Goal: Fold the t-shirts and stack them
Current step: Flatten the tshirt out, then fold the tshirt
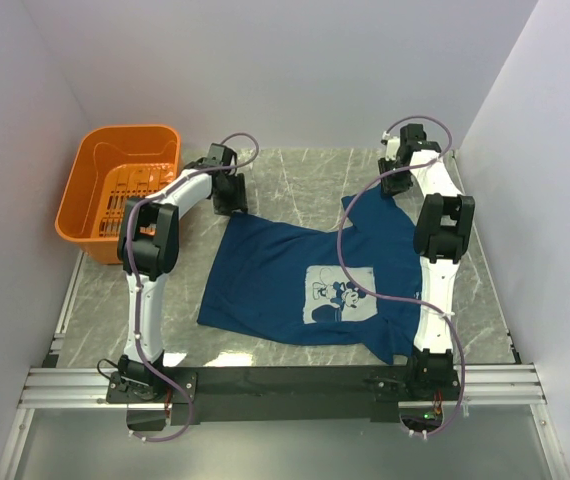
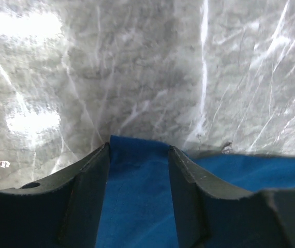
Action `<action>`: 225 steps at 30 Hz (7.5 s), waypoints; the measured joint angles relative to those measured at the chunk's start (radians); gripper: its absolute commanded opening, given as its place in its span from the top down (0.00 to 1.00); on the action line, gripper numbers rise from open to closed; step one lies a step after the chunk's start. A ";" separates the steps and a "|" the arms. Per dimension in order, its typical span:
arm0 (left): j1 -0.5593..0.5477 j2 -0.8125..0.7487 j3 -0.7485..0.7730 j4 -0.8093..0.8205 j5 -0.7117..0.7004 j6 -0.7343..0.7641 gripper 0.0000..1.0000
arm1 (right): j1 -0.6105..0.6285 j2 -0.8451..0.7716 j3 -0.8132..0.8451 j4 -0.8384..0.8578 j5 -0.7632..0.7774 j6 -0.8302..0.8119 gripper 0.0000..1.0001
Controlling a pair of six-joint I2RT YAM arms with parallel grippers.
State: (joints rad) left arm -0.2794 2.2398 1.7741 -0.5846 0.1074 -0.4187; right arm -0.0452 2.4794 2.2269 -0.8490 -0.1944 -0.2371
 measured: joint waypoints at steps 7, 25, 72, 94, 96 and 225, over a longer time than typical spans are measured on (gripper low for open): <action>-0.009 -0.017 -0.037 -0.010 -0.008 0.014 0.88 | 0.000 0.027 0.024 -0.016 -0.001 -0.011 0.99; 0.032 0.051 0.212 -0.080 -0.078 -0.034 1.00 | 0.000 0.039 0.137 0.097 0.025 -0.020 1.00; 0.067 0.095 0.141 -0.017 0.028 -0.051 1.00 | 0.037 0.073 0.227 0.107 0.144 -0.062 0.48; 0.053 0.073 0.106 -0.003 0.029 -0.058 1.00 | 0.057 0.111 0.239 0.051 0.123 -0.048 1.00; 0.052 0.060 0.093 -0.002 0.029 -0.058 1.00 | 0.048 0.099 0.203 0.080 0.082 -0.047 1.00; 0.126 -0.138 -0.124 0.566 -0.103 -0.087 0.99 | -0.122 -0.716 -0.731 0.692 -0.617 0.051 1.00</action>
State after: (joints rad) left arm -0.1532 2.1017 1.6501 -0.0189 0.0040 -0.5053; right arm -0.1673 1.7630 1.4960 -0.1566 -0.8112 -0.1860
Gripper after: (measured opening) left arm 0.025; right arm 0.008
